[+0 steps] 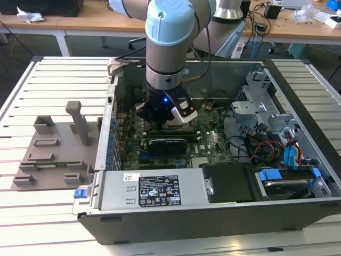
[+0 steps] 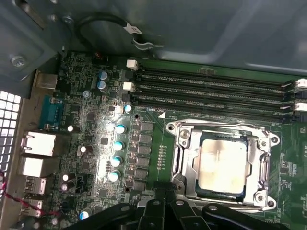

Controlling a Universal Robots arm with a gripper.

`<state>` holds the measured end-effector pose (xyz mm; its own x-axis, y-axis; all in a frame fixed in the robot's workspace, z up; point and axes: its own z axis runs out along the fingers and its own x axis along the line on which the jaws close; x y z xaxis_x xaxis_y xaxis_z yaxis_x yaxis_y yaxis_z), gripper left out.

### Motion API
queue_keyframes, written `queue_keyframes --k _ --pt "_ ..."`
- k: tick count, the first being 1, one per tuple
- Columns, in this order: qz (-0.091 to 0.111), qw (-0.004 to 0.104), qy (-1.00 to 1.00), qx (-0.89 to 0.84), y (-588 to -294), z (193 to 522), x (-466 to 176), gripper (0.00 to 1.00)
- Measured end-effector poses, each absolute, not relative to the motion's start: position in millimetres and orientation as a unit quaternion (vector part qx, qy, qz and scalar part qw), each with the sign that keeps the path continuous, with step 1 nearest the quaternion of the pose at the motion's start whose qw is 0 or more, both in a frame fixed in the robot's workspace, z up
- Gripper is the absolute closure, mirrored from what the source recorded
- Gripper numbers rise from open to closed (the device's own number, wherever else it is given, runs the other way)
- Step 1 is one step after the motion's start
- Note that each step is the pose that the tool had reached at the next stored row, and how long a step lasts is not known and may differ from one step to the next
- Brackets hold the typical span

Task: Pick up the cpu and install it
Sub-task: 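Install the second cpu locking lever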

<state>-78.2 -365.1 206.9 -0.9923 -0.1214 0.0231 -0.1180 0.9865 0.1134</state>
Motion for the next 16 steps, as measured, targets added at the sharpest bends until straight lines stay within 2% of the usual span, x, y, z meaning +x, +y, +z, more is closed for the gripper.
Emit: queue_keyframes --k 16 --pt "-0.043 0.029 -0.997 0.059 -341.6 207.5 -13.7 0.89"
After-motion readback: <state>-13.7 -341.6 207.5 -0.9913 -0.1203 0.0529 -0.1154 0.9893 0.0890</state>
